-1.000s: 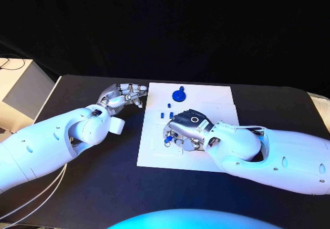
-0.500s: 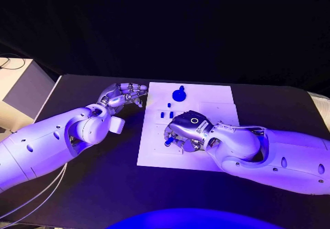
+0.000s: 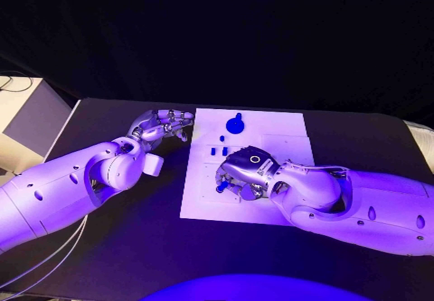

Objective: Assemble the parts on the task board

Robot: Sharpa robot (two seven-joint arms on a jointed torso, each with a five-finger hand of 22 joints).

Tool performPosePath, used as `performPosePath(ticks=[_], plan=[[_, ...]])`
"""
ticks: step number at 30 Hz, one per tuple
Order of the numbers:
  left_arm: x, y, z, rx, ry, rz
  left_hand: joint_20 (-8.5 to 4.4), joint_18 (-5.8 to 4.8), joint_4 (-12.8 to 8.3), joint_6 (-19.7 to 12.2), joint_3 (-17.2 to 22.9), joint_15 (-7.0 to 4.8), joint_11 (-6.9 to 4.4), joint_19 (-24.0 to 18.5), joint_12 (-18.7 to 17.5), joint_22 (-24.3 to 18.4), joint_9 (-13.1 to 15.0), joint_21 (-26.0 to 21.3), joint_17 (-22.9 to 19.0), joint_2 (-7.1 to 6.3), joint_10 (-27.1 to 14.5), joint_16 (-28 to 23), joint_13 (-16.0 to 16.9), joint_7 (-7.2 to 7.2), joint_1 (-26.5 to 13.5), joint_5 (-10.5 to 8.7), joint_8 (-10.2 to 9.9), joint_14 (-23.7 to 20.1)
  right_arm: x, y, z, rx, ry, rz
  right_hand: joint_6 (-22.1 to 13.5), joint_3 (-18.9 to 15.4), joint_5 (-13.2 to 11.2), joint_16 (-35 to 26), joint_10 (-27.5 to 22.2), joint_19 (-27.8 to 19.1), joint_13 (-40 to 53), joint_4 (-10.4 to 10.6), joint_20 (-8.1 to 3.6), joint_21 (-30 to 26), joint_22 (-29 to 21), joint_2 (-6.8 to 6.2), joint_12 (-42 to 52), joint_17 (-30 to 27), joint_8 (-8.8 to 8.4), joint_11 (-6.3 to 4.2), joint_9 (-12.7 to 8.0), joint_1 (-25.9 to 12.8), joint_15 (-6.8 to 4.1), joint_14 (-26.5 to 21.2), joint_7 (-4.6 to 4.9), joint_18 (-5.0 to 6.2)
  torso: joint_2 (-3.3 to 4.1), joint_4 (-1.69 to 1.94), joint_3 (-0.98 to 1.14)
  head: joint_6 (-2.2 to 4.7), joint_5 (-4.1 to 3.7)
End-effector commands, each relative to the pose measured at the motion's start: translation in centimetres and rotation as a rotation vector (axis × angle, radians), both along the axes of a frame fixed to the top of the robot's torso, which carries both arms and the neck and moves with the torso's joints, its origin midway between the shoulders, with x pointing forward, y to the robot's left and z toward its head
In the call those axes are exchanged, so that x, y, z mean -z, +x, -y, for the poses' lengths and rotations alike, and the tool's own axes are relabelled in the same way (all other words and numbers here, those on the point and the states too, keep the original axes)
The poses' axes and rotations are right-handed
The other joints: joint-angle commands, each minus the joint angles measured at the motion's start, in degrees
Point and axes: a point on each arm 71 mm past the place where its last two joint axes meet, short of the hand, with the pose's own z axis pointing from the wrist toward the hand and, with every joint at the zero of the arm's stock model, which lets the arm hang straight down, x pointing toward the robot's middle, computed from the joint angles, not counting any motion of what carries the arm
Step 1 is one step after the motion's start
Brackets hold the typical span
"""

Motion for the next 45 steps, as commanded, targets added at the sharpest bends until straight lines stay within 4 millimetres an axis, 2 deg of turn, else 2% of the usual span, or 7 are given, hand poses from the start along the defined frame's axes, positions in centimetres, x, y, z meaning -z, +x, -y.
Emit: performPosePath(ticks=[1,15,18,22,25,30,45], plan=[[-0.11,-0.06,0.17,0.012,-0.014,0.007,0.07,0.34,0.09,-0.37,-0.13,0.31,-0.03,0.25,0.39,-0.05,-0.02,-0.35,-0.06,-0.04,-0.33,0.30,-0.05,-0.12,-0.24,0.35,0.17,0.08,0.24,-0.08,-0.16,-0.007,-0.021,0.006,0.38,0.30,0.28,0.08,1.23,0.18,0.08,-0.12,-0.22,0.24,-0.02,0.64,0.15,-0.12,0.17,-0.76,4.82,-0.23,-0.46,2.34,0.16,-1.07,0.02,0.04,-0.01,-0.07,-0.11],[-0.14,-0.11,0.07,0.011,-0.012,0.006,0.07,0.34,0.09,-0.37,-0.13,0.31,-0.03,0.25,0.39,-0.05,-0.02,-0.35,-0.06,-0.04,-0.33,0.30,-0.05,-0.12,-0.24,0.35,0.17,0.08,0.94,-0.12,-0.42,-0.007,-0.033,-0.011,0.22,0.45,0.52,-0.01,1.14,0.00,0.12,-0.36,-0.23,-0.05,-0.26,0.37,-0.09,-0.32,0.25,-0.73,5.01,-0.66,-0.46,2.28,0.19,-1.01,0.00,0.00,-0.03,-0.67,0.01],[-0.14,-0.11,0.05,0.010,-0.012,0.006,0.07,0.34,0.09,-0.37,-0.13,0.31,-0.03,0.25,0.39,-0.05,-0.02,-0.35,-0.06,-0.04,-0.33,0.30,-0.05,-0.12,-0.24,0.35,0.17,0.08,1.10,-0.13,-0.33,-0.006,-0.030,-0.022,-1.01,0.55,1.19,-0.09,-0.22,-0.35,-0.09,-0.55,-0.06,-0.60,-0.66,-0.56,-1.00,-0.47,-0.27,-0.33,5.02,-1.91,-0.14,2.22,0.50,-0.95,-0.04,0.02,-0.04,-0.74,-0.03],[-0.13,-0.11,0.01,0.009,-0.011,0.005,0.07,0.34,0.10,-0.38,-0.13,0.31,-0.03,0.26,0.42,-0.07,-0.02,-0.38,-0.06,-0.02,-0.36,0.31,-0.05,-0.12,-0.21,0.36,0.20,0.08,1.18,-0.13,-0.22,-0.005,-0.017,-0.032,-5.34,0.39,0.88,-0.21,-5.57,-0.88,-1.56,0.45,1.05,-1.83,-1.53,-4.02,-1.22,-0.89,-3.05,1.26,3.99,-5.28,1.34,2.09,1.76,-0.82,-0.08,-0.02,-0.03,-0.80,-0.02],[-0.12,-0.11,0.02,0.009,-0.010,0.004,0.06,0.35,0.10,-0.41,-0.10,0.29,-0.04,0.31,0.54,-0.13,-0.01,-0.47,-0.08,0.02,-0.46,0.32,-0.05,-0.14,-0.07,0.37,0.30,0.05,1.12,-0.15,-0.18,-0.006,-0.003,-0.030,-5.92,-0.30,0.58,-0.32,-7.24,-1.09,-2.10,0.10,1.45,-2.48,-2.06,-4.73,-1.19,-1.20,-3.47,1.73,3.87,-5.71,1.56,1.99,1.86,-0.69,-0.05,-0.02,0.00,-0.74,-0.06],[-0.10,-0.11,0.03,0.011,-0.010,0.001,0.06,0.35,0.10,-0.41,-0.10,0.29,-0.04,0.31,0.54,-0.13,-0.01,-0.47,-0.08,0.02,-0.46,0.32,-0.05,-0.14,-0.07,0.37,0.30,0.05,1.02,-0.17,-0.07,-0.005,0.018,-0.025,-8.52,-4.01,-0.40,-0.78,-11.49,-1.74,-2.64,-1.31,2.08,-4.67,-3.88,-4.57,-1.08,-2.27,-5.16,2.26,3.18,-5.89,2.10,1.66,1.64,-0.22,-0.04,0.02,0.04,-0.65,-0.12],[-0.01,-0.13,0.00,0.015,-0.005,-0.010,0.05,0.36,0.05,-0.45,-0.05,0.28,-0.03,0.35,0.60,-0.16,-0.01,-0.51,-0.09,0.05,-0.56,0.32,-0.06,-0.13,0.11,0.37,0.35,0.02,0.67,-0.11,0.37,0.022,0.069,0.000,-10.44,-8.15,0.07,-0.93,-14.25,-1.55,-2.60,-0.64,2.46,-5.90,-4.57,-3.80,-0.95,-2.67,-6.71,2.74,2.37,-4.89,2.47,1.59,1.14,-0.10,-0.02,0.02,-0.02,-0.44,-0.32]])
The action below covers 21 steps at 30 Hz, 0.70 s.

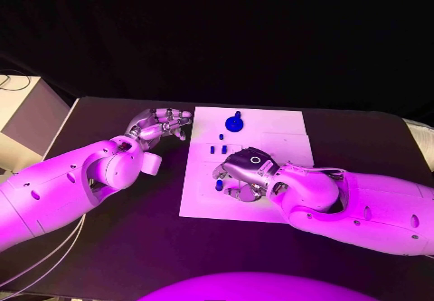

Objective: Assemble the parts on the task board

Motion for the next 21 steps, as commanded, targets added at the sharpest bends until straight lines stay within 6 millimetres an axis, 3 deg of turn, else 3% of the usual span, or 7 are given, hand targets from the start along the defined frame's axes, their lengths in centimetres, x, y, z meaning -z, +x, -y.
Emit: performPosePath(ticks=[1,7,11,14,16,19,21], plan=[[0.0,-0.1,0.2,0.017,-0.010,-0.002,0.05,0.36,0.05,-0.45,-0.05,0.28,0.09,0.35,0.28,-0.08,-0.02,-0.21,-0.05,0.05,-0.44,0.32,-0.06,-0.13,0.11,0.37,0.36,0.02,-0.3,-0.1,0.0,0.004,0.037,0.019,-0.85,-0.94,0.28,-0.25,-0.72,0.01,-0.01,0.21,0.51,-0.36,-0.13,0.13,0.15,-0.11,-0.60,0.19,-0.28,0.76,0.45,1.63,-0.23,-0.11,0.03,0.00,-0.04,0.05,-0.02],[0.0,-0.1,0.2,0.018,-0.011,-0.003,0.05,0.36,0.05,-0.45,-0.05,0.28,0.09,0.35,0.28,-0.08,-0.02,-0.21,-0.05,0.05,-0.44,0.32,-0.06,-0.13,0.11,0.37,0.36,0.02,-0.5,-0.1,0.3,0.014,0.067,0.026,-3.05,-4.27,0.27,-0.38,-1.96,0.03,0.00,1.26,0.70,-1.26,-0.66,0.82,0.20,-0.45,-2.01,0.44,-1.14,1.89,0.62,1.55,-0.96,-0.02,-0.01,-0.01,0.00,0.16,-0.15],[0.0,-0.1,0.2,0.019,-0.011,-0.002,0.05,0.36,0.05,-0.48,-0.05,0.29,0.10,0.36,0.29,-0.09,-0.02,-0.23,-0.06,0.04,-0.52,0.31,-0.07,-0.12,0.14,0.36,0.38,0.00,-0.6,-0.2,1.0,0.028,0.096,0.006,-4.86,-9.35,0.26,-1.70,-3.65,-1.28,-0.09,3.22,0.90,-5.35,-4.24,1.26,0.17,-3.23,-2.23,0.75,-2.19,3.63,0.88,0.79,-1.65,0.67,-0.03,0.00,-0.05,0.37,-0.56],[-0.1,-0.1,0.2,0.021,-0.012,-0.001,0.06,0.35,0.12,-0.52,-0.13,0.32,0.14,0.37,0.31,-0.12,-0.02,-0.27,-0.07,-0.04,-0.61,0.30,-0.08,-0.09,0.05,0.33,0.40,-0.04,-1.0,-0.1,2.0,0.053,0.135,-0.029,-5.47,-14.32,1.70,-3.23,-4.35,-2.08,-0.10,5.80,0.96,-8.80,-7.13,1.66,0.29,-5.93,-2.19,0.83,-2.88,5.85,0.93,0.13,-2.05,1.18,-0.07,-0.04,-0.11,0.50,-0.79],[-0.1,-0.1,0.2,0.021,-0.013,0.001,0.06,0.34,0.13,-0.53,-0.15,0.33,0.14,0.37,0.31,-0.12,-0.02,-0.29,-0.08,-0.07,-0.63,0.30,-0.09,-0.09,0.04,0.32,0.41,-0.05,-1.6,0.4,3.2,0.084,0.179,-0.070,-4.71,-15.09,1.87,-3.54,-2.96,-1.91,0.06,7.32,0.79,-9.50,-7.54,2.09,0.87,-6.28,-1.75,0.47,-3.02,7.13,0.67,0.16,-1.31,1.24,-0.10,-0.09,-0.16,0.67,-0.98],[-0.1,-0.1,0.2,0.021,-0.014,0.002,0.06,0.34,0.13,-0.53,-0.15,0.33,0.14,0.37,0.31,-0.12,-0.02,-0.29,-0.08,-0.07,-0.63,0.30,-0.09,-0.09,0.04,0.32,0.41,-0.05,-2.2,1.2,5.1,0.143,0.247,-0.153,-2.22,-13.54,2.23,-3.98,2.30,-1.91,0.60,8.63,0.00,-10.47,-8.09,2.54,2.77,-6.80,-0.50,-0.74,-2.91,8.18,-0.28,0.15,0.85,1.36,-0.14,-0.12,-0.13,0.99,-1.65],[-0.1,-0.1,0.2,0.022,-0.014,0.003,0.07,0.34,0.16,-0.56,-0.19,0.34,0.16,0.36,0.33,-0.14,-0.03,-0.31,-0.08,-0.10,-0.67,0.29,-0.09,-0.08,-0.01,0.31,0.42,-0.07,-2.6,1.9,6.5,0.185,0.288,-0.218,0.34,-11.95,2.72,-4.36,5.96,-1.97,1.01,10.16,-0.12,-10.99,-8.33,2.37,3.72,-7.37,0.98,-0.49,-2.62,8.10,-0.21,0.07,1.83,1.27,-0.16,-0.14,-0.16,1.19,-2.24]])
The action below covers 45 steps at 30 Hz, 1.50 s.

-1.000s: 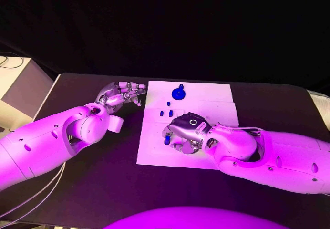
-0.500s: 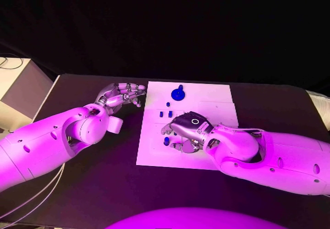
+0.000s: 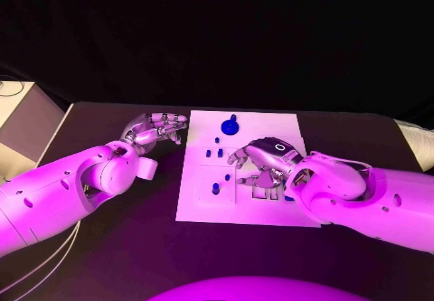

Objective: Assemble the parts on the task board

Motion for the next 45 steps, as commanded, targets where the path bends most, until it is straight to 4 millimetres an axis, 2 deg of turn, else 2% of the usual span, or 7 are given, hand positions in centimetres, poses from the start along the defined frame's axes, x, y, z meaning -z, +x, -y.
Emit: performPosePath(ticks=[1,6,8,10,14,23,45], plan=[[-0.1,-0.1,0.3,0.021,-0.016,0.007,0.07,0.34,0.16,-0.35,-0.19,0.34,0.04,0.36,0.34,-0.07,-0.03,-0.31,-0.09,-0.10,-0.38,0.29,-0.09,0.12,-0.01,0.31,0.22,-0.07,-0.3,0.9,2.0,0.064,0.180,-0.193,2.68,1.86,1.70,-0.25,4.22,0.01,0.65,1.77,-0.28,-0.26,0.12,-0.36,1.13,-0.06,1.59,0.10,0.34,0.11,-0.18,0.15,1.04,0.32,-0.07,-0.08,-0.06,0.49,-1.41],[-0.2,-0.1,0.5,0.026,-0.020,0.009,0.07,0.33,0.18,-0.37,-0.20,0.35,0.04,0.36,0.35,-0.08,-0.03,-0.33,-0.09,-0.11,-0.38,0.29,-0.09,0.12,-0.03,0.31,0.22,-0.08,-0.2,2.1,5.8,0.190,0.273,-0.335,2.99,0.91,4.74,1.66,11.69,1.79,8.12,1.91,-1.79,2.32,3.05,-1.48,10.17,3.72,3.38,-2.36,0.78,-3.05,-2.00,1.20,-0.80,-0.11,-0.24,-0.23,-0.20,0.83,-2.79],[-0.2,-0.1,0.6,0.030,-0.022,0.010,0.07,0.33,0.18,-0.37,-0.20,0.35,0.04,0.36,0.35,-0.08,-0.03,-0.33,-0.09,-0.11,-0.38,0.29,-0.09,0.12,-0.03,0.31,0.22,-0.08,0.0,2.4,7.0,0.240,0.293,-0.376,3.08,-1.55,5.73,3.24,11.03,3.35,27.33,1.17,-2.45,4.92,5.86,-2.43,29.68,6.58,5.15,-2.51,1.94,-4.19,-2.72,1.98,-2.17,-0.77,-0.35,-0.29,-0.23,0.86,-3.06],[-0.2,-0.1,0.7,0.035,-0.025,0.011,0.10,0.32,0.30,-0.51,-0.35,0.38,0.06,0.36,0.43,-0.12,-0.06,-0.40,-0.09,-0.25,-0.41,0.32,-0.08,0.15,-0.19,0.29,0.21,-0.09,0.4,2.6,8.7,0.310,0.293,-0.429,3.47,-2.70,6.97,5.31,11.59,4.59,56.15,1.86,-2.74,7.62,8.88,-0.57,56.99,10.90,8.03,-2.73,4.48,-5.59,-2.51,2.77,-2.36,-1.07,-0.38,-0.26,-0.26,1.04,-3.73],[-0.2,-0.2,0.8,0.039,-0.026,0.011,0.10,0.32,0.30,-0.51,-0.35,0.38,0.06,0.36,0.43,-0.12,-0.06,-0.40,-0.09,-0.25,-0.41,0.32,-0.08,0.15,-0.19,0.29,0.21,-0.09,0.8,2.6,11.1,0.404,0.251,-0.450,2.12,-6.75,7.07,7.61,16.38,6.22,73.61,1.80,-2.42,11.68,13.35,1.42,72.82,16.17,10.98,-3.06,8.07,-9.20,-2.74,3.72,-2.22,-2.00,-0.48,-0.54,-0.20,0.98,-4.13],[-0.2,-0.2,0.9,0.042,-0.027,0.009,0.12,0.35,0.47,-0.60,-0.42,0.36,0.02,0.61,0.61,-0.13,-0.07,-0.37,0.01,-0.19,-0.47,0.64,-0.08,0.10,-0.26,0.34,0.30,0.21,1.4,1.4,13.5,0.541,0.085,-0.435,5.05,-9.99,7.08,9.24,19.76,7.79,79.09,2.29,-3.17,16.38,18.18,2.75,77.50,20.32,12.10,-4.22,8.56,-12.48,-3.51,4.45,-3.37,-2.81,-0.70,-1.08,0.02,0.75,-4.36],[0.0,-0.3,0.9,0.041,-0.026,0.004,0.12,0.35,0.52,-0.62,-0.45,0.35,0.01,0.74,0.68,-0.11,-0.07,-0.31,0.07,-0.19,-0.50,0.79,-0.07,0.08,-0.26,0.34,0.35,0.31,1.7,-1.9,13.9,0.633,-0.082,-0.387,5.34,-20.91,10.35,10.16,20.23,8.28,80.23,2.56,-3.42,18.69,21.38,4.28,77.69,22.95,12.65,-4.48,9.09,-21.76,-3.72,4.86,-3.70,-3.26,-0.69,-0.88,-0.16,0.41,-5.52]])
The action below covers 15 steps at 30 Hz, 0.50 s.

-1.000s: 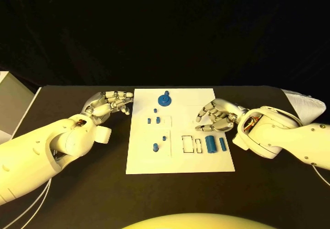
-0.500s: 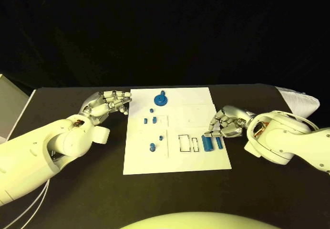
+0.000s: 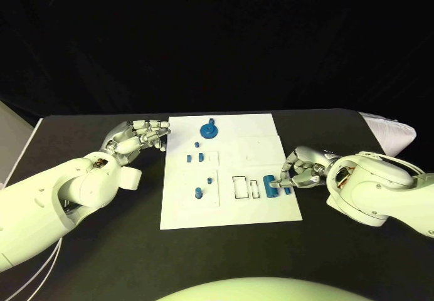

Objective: Assemble the parts on the task board

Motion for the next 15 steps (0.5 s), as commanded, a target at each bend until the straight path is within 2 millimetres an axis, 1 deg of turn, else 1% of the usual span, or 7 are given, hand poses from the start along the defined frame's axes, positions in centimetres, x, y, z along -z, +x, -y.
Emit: performPosePath(ticks=[1,5,10,12,15], plan=[[-0.1,-0.1,0.3,0.017,-0.015,0.005,0.12,0.35,0.13,-0.41,-0.05,0.15,0.01,0.31,0.16,-0.05,-0.07,-0.09,0.06,-0.19,-0.51,0.24,-0.07,-0.12,-0.26,0.35,0.35,0.10,0.1,-0.1,0.0,0.008,-0.069,0.007,0.10,-0.52,-0.43,0.41,2.40,0.51,9.83,0.02,0.03,0.40,0.25,0.00,-0.18,9.20,0.26,-0.48,0.12,-0.95,-0.35,4.78,0.09,-0.99,-0.01,0.23,-0.12,-0.11,-0.14],[-0.1,-0.1,0.2,0.015,-0.013,0.005,0.12,0.35,0.17,-0.42,-0.08,0.15,0.01,0.36,0.19,-0.05,-0.07,-0.08,0.08,-0.19,-0.53,0.30,-0.07,-0.12,-0.30,0.35,0.38,0.12,0.6,-0.2,-0.2,0.006,-0.082,-0.008,0.28,-0.88,-0.85,0.56,2.58,0.67,10.10,0.03,0.03,0.88,0.76,-0.02,0.06,9.66,0.44,-0.52,0.22,-1.75,-0.38,4.88,0.03,-1.08,-0.01,0.19,-0.16,-0.19,-0.03],[-0.1,-0.1,0.1,0.015,-0.013,0.005,0.12,0.35,0.17,-0.42,-0.08,0.15,0.01,0.36,0.19,-0.05,-0.07,-0.08,0.08,-0.19,-0.53,0.30,-0.07,-0.12,-0.30,0.35,0.38,0.12,1.1,-0.3,-0.6,0.011,-0.089,-0.020,0.37,-1.09,-1.14,0.72,2.72,0.94,10.31,0.05,0.01,1.68,1.53,-0.04,0.25,10.16,0.57,-0.56,0.29,-2.44,-0.40,4.98,-0.01,-1.24,0.05,0.08,-0.12,-0.33,0.13],[-0.1,-0.2,0.1,0.015,-0.012,0.004,0.12,0.35,0.21,-0.43,-0.09,0.15,0.02,0.39,0.21,-0.05,-0.07,-0.07,0.09,-0.19,-0.54,0.32,-0.07,-0.12,-0.32,0.35,0.39,0.13,1.2,-0.3,-0.7,0.014,-0.088,-0.018,0.38,-1.17,-1.19,0.80,2.73,1.04,10.33,0.04,0.00,1.96,1.79,-0.12,0.25,10.41,0.60,-0.57,0.31,-2.68,-0.41,5.03,-0.02,-1.29,0.05,0.14,-0.11,-0.34,0.13],[-0.1,-0.2,0.1,0.014,-0.011,0.004,0.12,0.35,0.21,-0.43,-0.09,0.15,0.02,0.39,0.21,-0.05,-0.07,-0.07,0.09,-0.19,-0.54,0.32,-0.07,-0.12,-0.32,0.35,0.39,0.13,1.4,-0.2,-1.0,0.014,-0.083,-0.015,0.39,-1.19,-1.20,0.80,2.78,1.09,10.40,0.05,0.00,2.13,1.94,-0.13,0.33,10.43,0.61,-0.57,0.32,-2.74,-0.41,5.04,-0.03,-1.33,0.02,0.16,-0.16,-0.45,0.12]])
